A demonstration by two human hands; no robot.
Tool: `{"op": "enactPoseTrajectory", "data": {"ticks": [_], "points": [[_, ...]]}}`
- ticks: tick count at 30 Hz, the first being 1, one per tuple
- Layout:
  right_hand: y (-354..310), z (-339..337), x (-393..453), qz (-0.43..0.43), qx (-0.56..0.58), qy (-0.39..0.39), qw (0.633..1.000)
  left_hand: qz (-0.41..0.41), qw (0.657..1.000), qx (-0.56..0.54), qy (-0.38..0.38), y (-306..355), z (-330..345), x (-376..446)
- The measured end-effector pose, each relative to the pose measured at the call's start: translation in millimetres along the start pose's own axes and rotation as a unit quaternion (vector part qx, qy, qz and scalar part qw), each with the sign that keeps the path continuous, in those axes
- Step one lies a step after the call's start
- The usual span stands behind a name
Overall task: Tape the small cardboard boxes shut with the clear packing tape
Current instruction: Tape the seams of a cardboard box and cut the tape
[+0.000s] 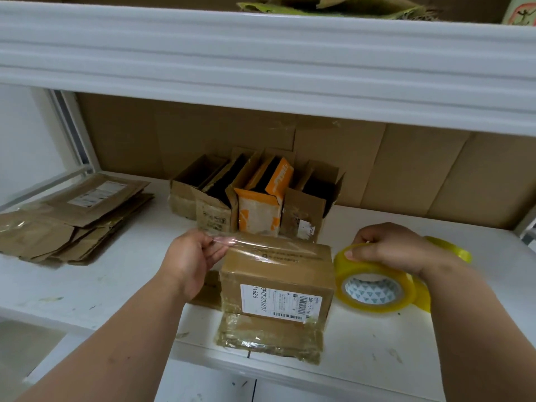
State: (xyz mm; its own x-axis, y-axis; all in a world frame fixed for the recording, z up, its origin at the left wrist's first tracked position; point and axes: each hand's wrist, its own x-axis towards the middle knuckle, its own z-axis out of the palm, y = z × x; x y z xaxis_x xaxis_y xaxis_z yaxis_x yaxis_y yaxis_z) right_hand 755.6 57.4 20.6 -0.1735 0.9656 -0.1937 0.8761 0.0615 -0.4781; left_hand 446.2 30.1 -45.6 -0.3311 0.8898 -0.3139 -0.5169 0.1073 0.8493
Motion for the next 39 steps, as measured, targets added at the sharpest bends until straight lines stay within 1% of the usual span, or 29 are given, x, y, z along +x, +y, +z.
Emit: {"op": "enactPoseTrajectory", "data": {"ticks": [3, 7, 11, 13, 15, 17, 20, 22, 23, 25, 26, 27, 29, 31, 36, 39], "points": [[3.6, 3.8, 1.5, 0.007, -0.006, -0.010, 1.000, -0.024, 0.999, 0.024, 0.031, -1.5, 7.7, 0.0], [5.4, 6.2, 2.3, 0.010, 0.003, -0.011, 1.000, -0.011, 0.995, 0.063, 0.074, -1.7, 15.3, 5.8], [9.9, 11.7, 1.6, 0.014, -0.006, -0.014, 1.000, -0.014, 0.982, 0.146, 0.117, -4.2, 6.7, 15.4], [12.4, 15.8, 2.1, 0.016, 0.010, -0.011, 1.000, -0.058, 0.981, 0.150, 0.104, -9.2, -1.7, 16.1], [12.8, 18.0, 2.8, 0.016, 0.017, -0.010, 1.000, -0.137, 0.978, 0.136, 0.077, -14.0, -9.5, 16.2], [12.7, 18.3, 3.7, 0.017, 0.019, -0.010, 1.000, -0.200, 0.969, 0.137, 0.039, -17.4, -12.8, 15.4], [11.6, 18.4, 5.0, 0.016, 0.016, -0.015, 1.000, -0.236, 0.957, 0.172, -0.011, -24.3, -14.2, 15.3], [11.0, 19.0, 6.1, 0.017, 0.016, -0.017, 1.000, -0.217, 0.955, 0.202, -0.009, -26.2, -15.7, 15.4], [10.6, 19.2, 6.9, 0.017, 0.017, -0.016, 1.000, -0.182, 0.957, 0.225, 0.007, -26.2, -16.8, 16.0], [9.5, 19.7, 8.4, 0.018, 0.013, -0.016, 1.000, -0.060, 0.956, 0.284, 0.048, -26.6, -17.3, 17.3], [8.9, 19.8, 9.1, 0.018, 0.009, -0.017, 1.000, 0.008, 0.947, 0.316, 0.057, -26.1, -16.1, 15.2], [8.4, 19.5, 9.7, 0.018, 0.005, -0.019, 1.000, 0.062, 0.935, 0.347, 0.052, -25.6, -13.7, 11.8], [7.9, 19.3, 10.5, 0.021, 0.004, -0.022, 1.000, 0.124, 0.916, 0.381, 0.030, -26.5, -9.9, 6.0], [9.1, 19.4, 10.9, 0.022, 0.007, -0.022, 0.999, 0.139, 0.914, 0.382, 0.014, -25.5, -8.3, 0.7], [10.0, 21.4, 10.6, 0.022, 0.025, -0.018, 0.999, 0.149, 0.918, 0.366, 0.013, -30.4, -11.2, -3.0], [9.5, 24.0, 11.9, 0.019, 0.030, -0.015, 0.999, 0.113, 0.921, 0.373, -0.008, -37.2, -15.6, -2.2]]}}
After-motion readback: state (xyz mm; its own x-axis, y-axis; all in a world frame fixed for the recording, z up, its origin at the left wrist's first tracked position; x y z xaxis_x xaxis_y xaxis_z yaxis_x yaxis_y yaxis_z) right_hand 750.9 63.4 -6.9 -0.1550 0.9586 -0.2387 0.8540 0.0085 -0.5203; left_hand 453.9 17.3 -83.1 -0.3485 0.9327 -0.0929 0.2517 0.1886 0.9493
